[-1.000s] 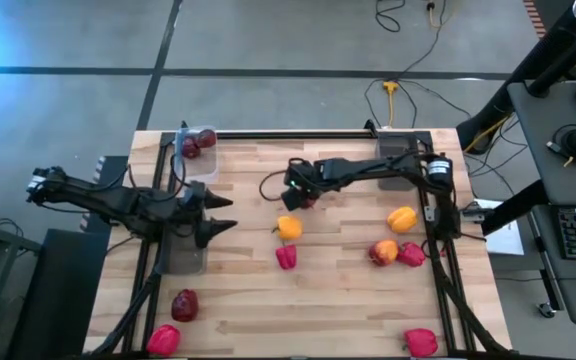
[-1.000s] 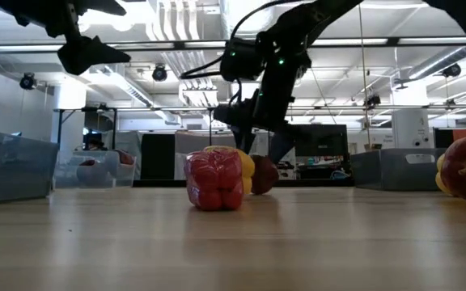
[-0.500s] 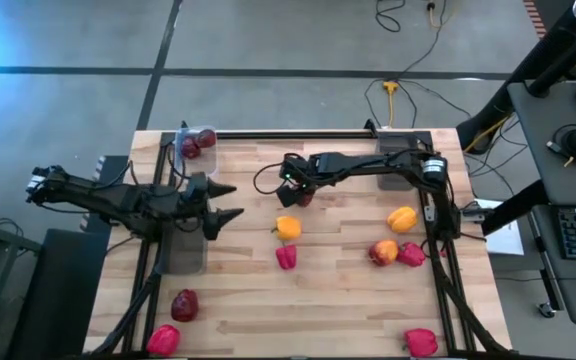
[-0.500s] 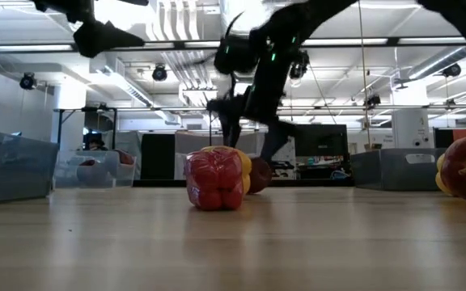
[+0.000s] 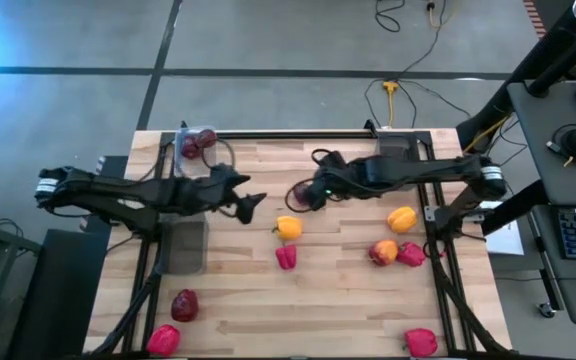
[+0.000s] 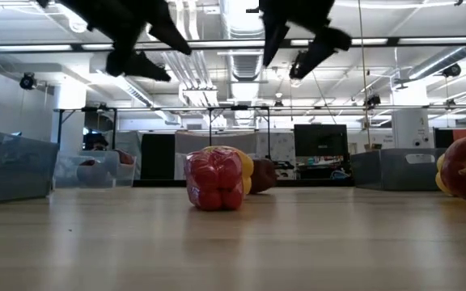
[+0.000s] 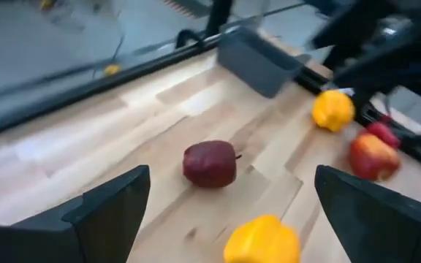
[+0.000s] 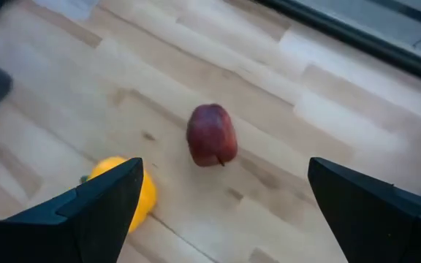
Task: Sort produce into baskets
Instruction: Put the red apple into the transparent bin
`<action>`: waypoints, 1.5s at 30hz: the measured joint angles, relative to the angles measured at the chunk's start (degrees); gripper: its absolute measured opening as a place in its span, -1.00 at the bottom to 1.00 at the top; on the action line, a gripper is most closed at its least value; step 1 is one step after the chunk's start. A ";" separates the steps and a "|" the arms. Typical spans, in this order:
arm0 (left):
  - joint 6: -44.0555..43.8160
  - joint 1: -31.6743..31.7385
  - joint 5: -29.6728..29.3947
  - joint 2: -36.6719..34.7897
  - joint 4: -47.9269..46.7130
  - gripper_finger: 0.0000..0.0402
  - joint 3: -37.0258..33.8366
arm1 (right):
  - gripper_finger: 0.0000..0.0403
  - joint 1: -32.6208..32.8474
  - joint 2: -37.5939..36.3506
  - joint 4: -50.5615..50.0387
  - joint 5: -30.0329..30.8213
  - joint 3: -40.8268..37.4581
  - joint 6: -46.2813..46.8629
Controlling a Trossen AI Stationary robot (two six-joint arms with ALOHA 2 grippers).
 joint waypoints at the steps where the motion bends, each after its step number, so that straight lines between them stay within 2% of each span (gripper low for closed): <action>1: -1.25 0.18 -0.03 2.01 -0.09 0.84 1.03 | 0.88 0.70 -1.13 -0.73 0.60 -0.16 0.38; 4: -1.03 -0.41 -2.06 8.23 -0.05 0.83 4.43 | 0.88 2.60 -3.73 -4.00 1.23 -0.50 0.67; 7: -5.21 -1.25 -6.14 14.41 -1.44 0.81 8.78 | 0.88 4.73 -5.64 -8.13 1.69 -0.68 -0.42; 14: -24.49 -1.18 -10.87 27.20 -13.49 0.80 19.98 | 0.88 10.64 -10.62 -19.56 2.15 -0.89 -1.67; 18: -38.88 -0.64 -10.94 33.32 -25.56 0.80 26.66 | 0.88 12.99 -13.93 -21.97 3.03 -2.27 -3.75; 21: -43.45 -0.23 -11.37 37.37 -30.45 0.80 30.74 | 0.88 14.26 -16.22 -21.98 5.06 -4.04 -5.13; 25: -44.66 1.55 -6.54 41.24 -29.27 0.80 34.52 | 0.88 14.27 -18.98 -22.05 4.87 -6.82 -7.61; 28: -43.97 3.43 -5.24 44.37 -28.74 0.80 37.11 | 0.88 14.20 -20.79 -22.00 5.07 -8.73 -8.05; 32: -48.66 5.44 -1.67 48.48 -25.81 0.80 39.94 | 0.88 14.21 -22.74 -21.94 5.05 -10.97 -8.17; 36: -58.35 5.82 -1.21 53.39 -24.31 0.80 42.86 | 0.88 14.12 -24.09 -21.92 5.02 -12.66 -8.18; 45: -60.72 9.12 -0.80 63.97 -25.47 0.80 53.90 | 0.88 14.12 -25.15 -21.88 5.01 -15.53 -8.38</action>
